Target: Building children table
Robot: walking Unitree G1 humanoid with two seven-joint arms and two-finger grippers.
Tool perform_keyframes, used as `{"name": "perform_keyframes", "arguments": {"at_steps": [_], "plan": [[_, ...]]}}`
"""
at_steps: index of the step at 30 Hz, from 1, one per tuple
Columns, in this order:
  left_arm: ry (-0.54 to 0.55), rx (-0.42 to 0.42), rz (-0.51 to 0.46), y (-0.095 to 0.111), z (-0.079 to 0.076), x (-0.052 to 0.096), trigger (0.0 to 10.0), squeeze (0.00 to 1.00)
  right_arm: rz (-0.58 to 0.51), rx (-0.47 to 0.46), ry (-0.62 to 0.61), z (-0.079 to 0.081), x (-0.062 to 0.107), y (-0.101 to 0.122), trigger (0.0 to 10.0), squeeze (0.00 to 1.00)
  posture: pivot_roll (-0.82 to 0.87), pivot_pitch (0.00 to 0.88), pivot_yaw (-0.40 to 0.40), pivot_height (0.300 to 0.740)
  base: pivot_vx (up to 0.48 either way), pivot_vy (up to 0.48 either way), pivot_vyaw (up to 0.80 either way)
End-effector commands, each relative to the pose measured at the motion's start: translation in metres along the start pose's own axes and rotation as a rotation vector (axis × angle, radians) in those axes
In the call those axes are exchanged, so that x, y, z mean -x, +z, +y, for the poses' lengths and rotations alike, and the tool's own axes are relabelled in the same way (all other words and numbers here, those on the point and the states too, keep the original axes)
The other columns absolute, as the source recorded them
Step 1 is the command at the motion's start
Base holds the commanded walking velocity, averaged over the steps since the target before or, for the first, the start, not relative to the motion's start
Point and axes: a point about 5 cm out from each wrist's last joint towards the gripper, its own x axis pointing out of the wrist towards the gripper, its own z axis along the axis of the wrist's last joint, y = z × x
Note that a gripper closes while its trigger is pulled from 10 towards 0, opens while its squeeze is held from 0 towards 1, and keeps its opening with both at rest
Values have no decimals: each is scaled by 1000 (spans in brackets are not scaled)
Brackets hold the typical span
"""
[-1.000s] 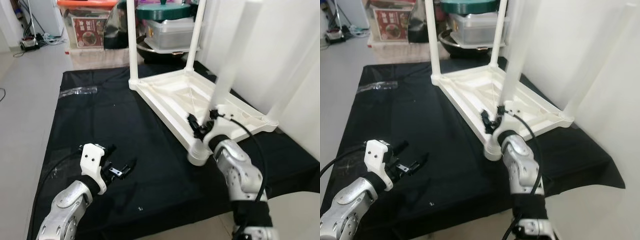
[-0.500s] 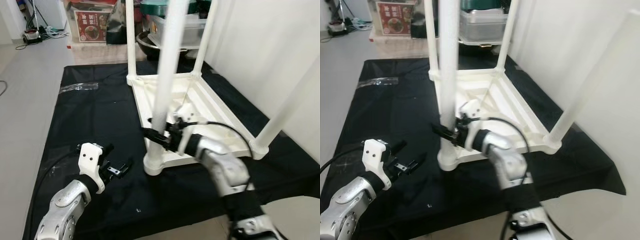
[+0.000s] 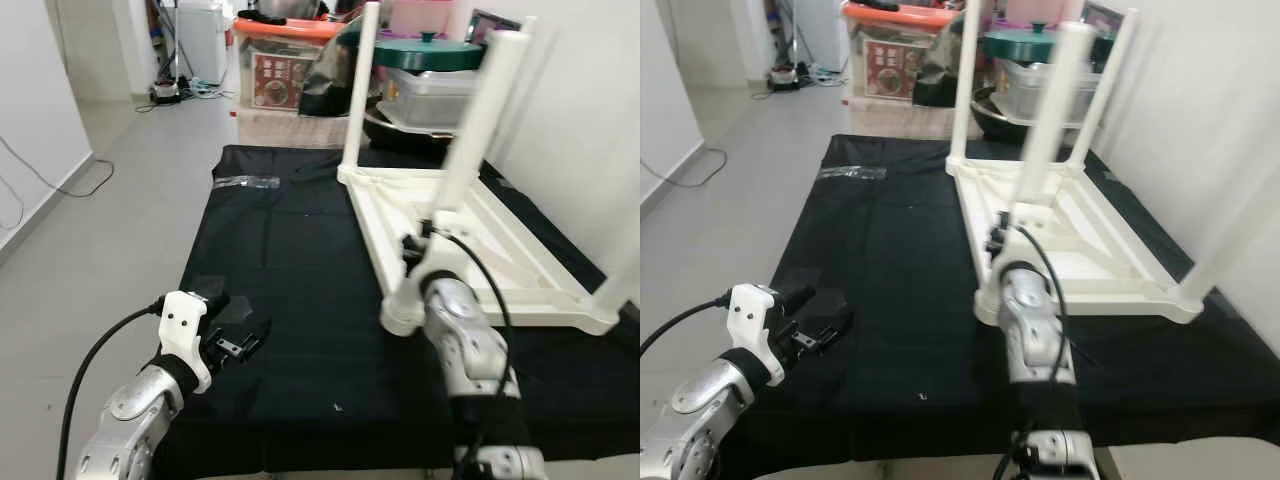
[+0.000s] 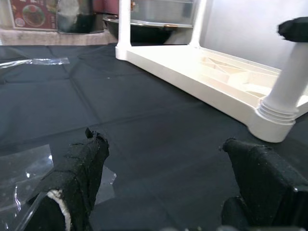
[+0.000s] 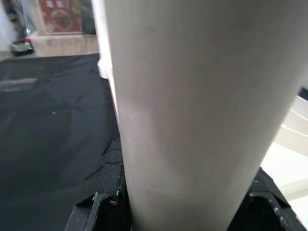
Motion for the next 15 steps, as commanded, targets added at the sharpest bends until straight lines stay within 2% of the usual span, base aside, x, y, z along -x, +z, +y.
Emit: {"name": "perform_keyframes", "arguments": {"at_steps": [1, 3, 4, 5, 6, 7, 8, 9, 10, 11, 12, 13, 15], "plan": [[-15, 2, 4, 1, -1, 0, 10000, 0, 176, 66, -47, -13, 4, -34, 10000, 0, 34, 0, -71, 740, 0, 0, 0], [-15, 2, 4, 1, -1, 0, 10000, 0, 176, 66, -47, -13, 4, -34, 10000, 0, 34, 0, -71, 740, 0, 0, 0], [-16, 1, 5, 1, -1, -1, 10000, 0, 163, 68, -2, -6, 6, -32, 10000, 0, 33, 0, -71, 740, 0, 0, 0], [-13, -1, 5, 1, 0, -1, 10000, 0, 102, 17, 114, 8, 2, -19, 10000, 1000, 42, 0, -75, 740, 0, 0, 0], [-11, -2, 6, 1, 1, -1, 10000, 0, 61, -24, 178, 17, -1, -10, 10000, 1000, 44, 0, -76, 740, 0, 0, 0], [-11, -2, 6, 1, 1, -1, 10000, 0, 61, -24, 178, 17, -1, -10, 10000, 1000, 44, 0, -76, 740, 0, 0, 0], [-9, -2, 5, 1, 2, -1, 10000, 0, 6, -66, 282, 27, -5, 6, 10000, 1000, 47, 0, -76, 740, 0, 0, 0], [-9, -2, 5, 1, 2, -1, 10000, 0, 6, -66, 282, 27, -5, 6, 10000, 1000, 47, 0, -76, 740, 0, 0, 0], [-7, -2, 5, 1, 3, -2, 10000, 0, -53, -67, 404, 36, -7, 23, 10000, 0, 45, 0, -76, 740, 0, 0, 0], [-6, -2, 4, 1, 3, -2, 10000, 0, -109, -70, 530, 42, -10, 39, 10000, 0, 46, 0, -79, 740, 0, 0, 0], [-6, -2, 4, 1, 3, -2, 10000, 0, -109, -70, 530, 42, -10, 39, 10000, 0, 46, 0, -79, 740, 0, 0, 0], [-7, -2, 3, 1, 4, -4, 10000, 0, -196, -57, 706, 44, -13, 60, 10000, 0, 56, 0, -85, 740, 0, 0, 0], [-7, -1, 2, 1, 3, -5, 10000, 0, -236, -40, 798, 43, -16, 67, 10000, 0, 59, 0, -87, 740, 0, 0, 0]]}}
